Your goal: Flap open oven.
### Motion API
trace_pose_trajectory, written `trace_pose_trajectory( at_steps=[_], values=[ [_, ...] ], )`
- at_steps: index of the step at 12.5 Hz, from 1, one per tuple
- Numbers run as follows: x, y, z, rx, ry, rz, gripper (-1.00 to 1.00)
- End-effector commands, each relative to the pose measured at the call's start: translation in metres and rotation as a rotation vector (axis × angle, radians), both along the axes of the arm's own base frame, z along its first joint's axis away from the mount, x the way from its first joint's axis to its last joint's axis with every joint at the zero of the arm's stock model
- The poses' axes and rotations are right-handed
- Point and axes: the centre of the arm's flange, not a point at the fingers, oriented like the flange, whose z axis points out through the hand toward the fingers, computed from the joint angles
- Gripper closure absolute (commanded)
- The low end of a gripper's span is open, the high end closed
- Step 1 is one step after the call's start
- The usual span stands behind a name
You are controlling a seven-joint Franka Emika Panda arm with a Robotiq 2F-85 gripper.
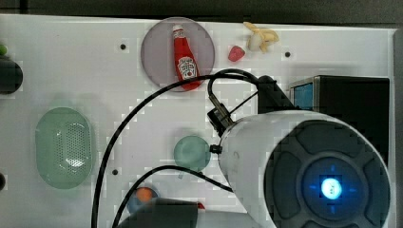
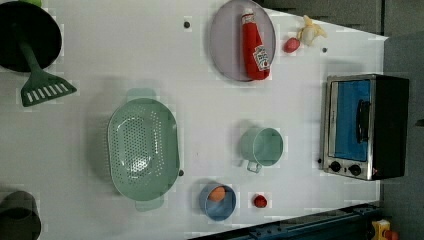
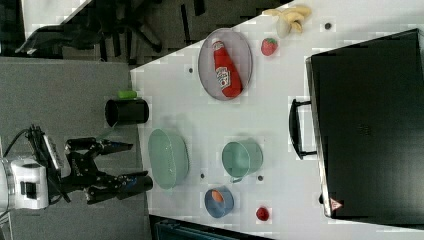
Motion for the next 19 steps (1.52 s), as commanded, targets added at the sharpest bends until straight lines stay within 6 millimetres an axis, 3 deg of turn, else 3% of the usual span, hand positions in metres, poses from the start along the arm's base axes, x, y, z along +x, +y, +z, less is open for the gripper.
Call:
trace_pose_trajectory(
  at_steps=[1,3,4,9,14,19],
  values=[
    [0.004,-0.004,-0.021,0.012,0.049,-0.067,0.08],
    [0.002,-0.016,-0.034,0.015,0.076,-0.082,0.55],
    [0.001,-0.024,-0.044,0.020,0.096,-0.095,0.65],
    [-0.007,-0.074,-0.102,0.045,0.168,0.022,0.65],
    [-0.010,-0.131,-0.156,-0.075,0.133,0.339,0.65],
    [-0.016,-0.174,-0.206,-0.097,0.099,0.655,0.65]
  ],
)
